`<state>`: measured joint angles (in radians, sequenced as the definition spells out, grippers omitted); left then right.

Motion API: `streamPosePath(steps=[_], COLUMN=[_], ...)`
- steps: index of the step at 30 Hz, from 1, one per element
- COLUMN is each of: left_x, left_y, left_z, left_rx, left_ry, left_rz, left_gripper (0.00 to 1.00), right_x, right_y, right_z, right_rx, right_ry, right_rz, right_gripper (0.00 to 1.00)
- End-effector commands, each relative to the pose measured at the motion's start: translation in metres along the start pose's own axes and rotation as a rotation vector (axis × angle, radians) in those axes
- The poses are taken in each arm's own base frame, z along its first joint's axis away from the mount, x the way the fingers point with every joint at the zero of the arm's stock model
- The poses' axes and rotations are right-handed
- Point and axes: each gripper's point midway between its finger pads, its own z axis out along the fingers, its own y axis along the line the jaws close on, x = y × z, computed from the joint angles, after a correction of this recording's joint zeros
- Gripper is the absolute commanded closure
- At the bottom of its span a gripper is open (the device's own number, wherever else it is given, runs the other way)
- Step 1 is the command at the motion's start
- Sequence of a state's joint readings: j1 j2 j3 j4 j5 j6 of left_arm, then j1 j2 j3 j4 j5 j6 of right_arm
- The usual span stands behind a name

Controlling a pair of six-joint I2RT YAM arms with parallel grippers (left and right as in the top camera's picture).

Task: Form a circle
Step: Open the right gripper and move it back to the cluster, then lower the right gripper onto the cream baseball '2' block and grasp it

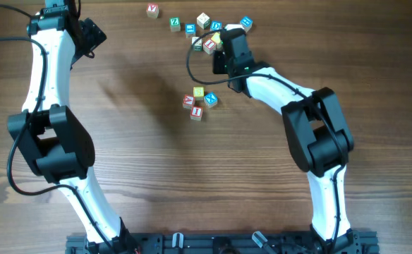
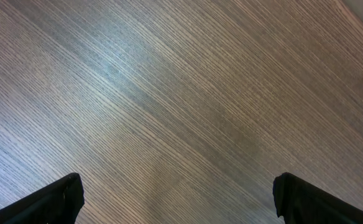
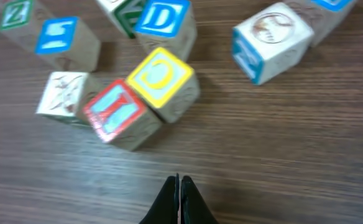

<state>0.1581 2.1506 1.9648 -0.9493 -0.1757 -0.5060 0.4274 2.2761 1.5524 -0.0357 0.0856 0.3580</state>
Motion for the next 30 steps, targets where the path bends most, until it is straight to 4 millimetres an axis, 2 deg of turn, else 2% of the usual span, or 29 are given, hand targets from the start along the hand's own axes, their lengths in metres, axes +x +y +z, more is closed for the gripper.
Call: streamPosePath(steps=[1, 5, 8, 9, 10, 12, 16, 19, 21, 23, 24, 25, 26, 27, 29, 30], left_x=[-0.006, -0.006, -0.006, -0.006, -0.006, -0.006, -0.006, -0.006, -0.006, -0.006, -0.006, -0.006, -0.006, -0.006, -0.006, -0.006], left_y=[0.001, 0.001, 0.001, 0.001, 0.001, 0.001, 0.001, 0.001, 0.001, 0.001, 0.001, 0.001, 0.001, 0.001, 0.001, 0.001], left_z=[-0.004, -0.004, -0.004, -0.004, -0.004, -0.004, -0.004, -0.004, -0.004, -0.004, -0.004, -0.004, -0.004, -0.004, -0.004, -0.004], left_rx=[-0.004, -0.004, -0.004, -0.004, -0.004, -0.004, -0.004, -0.004, -0.004, -0.004, -0.004, -0.004, -0.004, -0.004, -0.004, -0.004], left_ry=[-0.019, -0.019, -0.019, -0.019, -0.019, -0.019, -0.019, -0.019, -0.019, -0.019, -0.019, -0.019, -0.019, -0.019, -0.019, -0.019], left_rz=[0.001, 0.001, 0.001, 0.001, 0.001, 0.001, 0.001, 0.001, 0.001, 0.001, 0.001, 0.001, 0.001, 0.001, 0.001, 0.001], left_gripper=[0.0, 0.0, 0.0, 0.0, 0.0, 0.0, 0.0, 0.0, 0.0, 0.0, 0.0, 0.0, 0.0, 0.0, 0.0, 0.0], right_x=[0.006, -0.005, -0.014, -0.023, -0.05, -0.07, -0.125, -0.144, -0.147, -0.145, -0.147, -0.147, -0.146, -0.144, -0.138, -0.137], right_y=[-0.011, -0.031, -0.036, -0.031, -0.016, -0.013, -0.003, -0.001, -0.001, -0.007, -0.014, -0.021, -0.023, -0.024, -0.028, -0.029], right_z=[0.009, 0.009, 0.007, 0.004, -0.009, -0.021, -0.057, -0.067, -0.067, -0.06, -0.057, -0.051, -0.045, -0.041, -0.029, -0.025], right_rx=[-0.008, 0.012, -0.01, -0.055, -0.144, -0.135, -0.135, -0.134, -0.134, -0.101, -0.057, -0.024, -0.013, -0.014, -0.01, -0.004], right_ry=[0.017, -0.005, -0.011, -0.011, 0.018, 0.036, -0.003, -0.05, -0.067, -0.07, -0.087, -0.095, -0.101, -0.101, -0.097, -0.1], right_rz=[0.027, 0.088, 0.157, 0.191, 0.233, 0.219, 0.091, 0.004, -0.03, -0.049, -0.069, -0.07, -0.069, -0.065, -0.037, -0.031], right_gripper=[0.96, 0.96, 0.96, 0.96, 0.96, 0.96, 0.96, 0.96, 0.96, 0.82, 0.66, 0.6, 0.33, 0.15, 0.0, 0.0])
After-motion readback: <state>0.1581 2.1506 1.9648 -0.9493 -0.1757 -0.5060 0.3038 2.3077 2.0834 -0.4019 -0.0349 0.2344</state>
